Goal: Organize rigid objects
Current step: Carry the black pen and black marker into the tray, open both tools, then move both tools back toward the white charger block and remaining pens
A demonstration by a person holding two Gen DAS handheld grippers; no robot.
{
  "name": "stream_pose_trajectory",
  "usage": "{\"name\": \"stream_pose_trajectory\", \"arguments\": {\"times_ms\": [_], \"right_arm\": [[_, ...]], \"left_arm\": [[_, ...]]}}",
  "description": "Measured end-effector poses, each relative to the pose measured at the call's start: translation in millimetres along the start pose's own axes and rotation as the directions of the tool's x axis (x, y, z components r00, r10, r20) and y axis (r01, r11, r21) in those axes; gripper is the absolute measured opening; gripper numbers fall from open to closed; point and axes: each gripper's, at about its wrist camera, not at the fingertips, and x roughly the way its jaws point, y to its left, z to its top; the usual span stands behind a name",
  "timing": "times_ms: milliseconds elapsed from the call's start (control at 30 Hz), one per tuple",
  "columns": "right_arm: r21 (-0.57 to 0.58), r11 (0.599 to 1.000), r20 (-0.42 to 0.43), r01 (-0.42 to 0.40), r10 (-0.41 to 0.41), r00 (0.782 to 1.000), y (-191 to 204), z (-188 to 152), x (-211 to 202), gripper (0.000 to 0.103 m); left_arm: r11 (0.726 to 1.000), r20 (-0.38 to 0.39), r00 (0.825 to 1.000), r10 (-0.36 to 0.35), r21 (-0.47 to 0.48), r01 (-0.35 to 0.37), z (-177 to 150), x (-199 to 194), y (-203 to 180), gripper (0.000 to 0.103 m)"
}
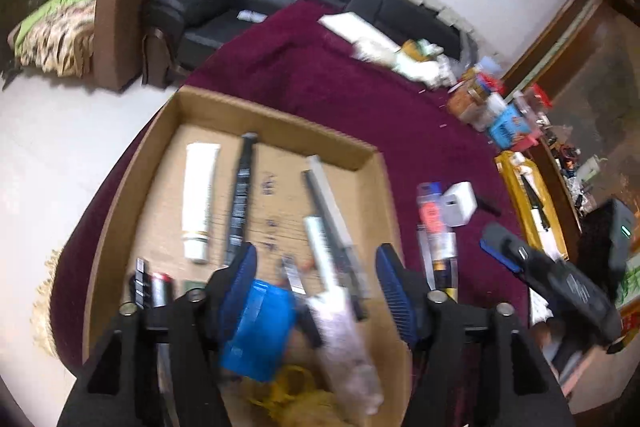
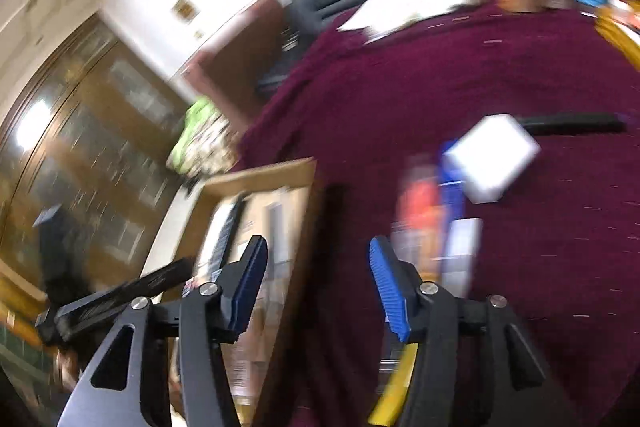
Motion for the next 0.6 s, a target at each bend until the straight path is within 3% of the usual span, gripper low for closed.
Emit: {"name": "stream_pose_trajectory", "arguments": {"times_ms": [200, 400, 500, 600], "right_arm": [[0.25, 0.958, 0.009, 0.14, -0.147, 0.989, -78.3, 29.0, 0.5, 0.055], [0.356, 0.906, -0.052, 0.23, -0.227, 0.972, -97.9, 48.1, 36.4, 0.058], [0.362, 0.903, -0.058, 0.232, -0.227, 0.972, -91.9, 52.8, 45.2, 0.058], [0.369, 0.885, -0.052, 0.284, -0.285, 0.957, -81.6, 59.8, 48.2, 0.062]], "left_arm": [[0.998, 0.036, 0.998, -0.043, 0.047, 0.041, -23.4, -4.0, -34.4, 0.07], [0.997, 0.009, 0.999, -0.053, 0.055, 0.052, -32.1, -1.6, -35.0, 0.07], [0.998, 0.007, 0.998, -0.055, 0.037, 0.055, -31.9, -1.0, -28.3, 0.07], [0.998, -0.009, 0.998, -0.057, 0.017, 0.058, -32.0, 0.7, -21.9, 0.07]]}}
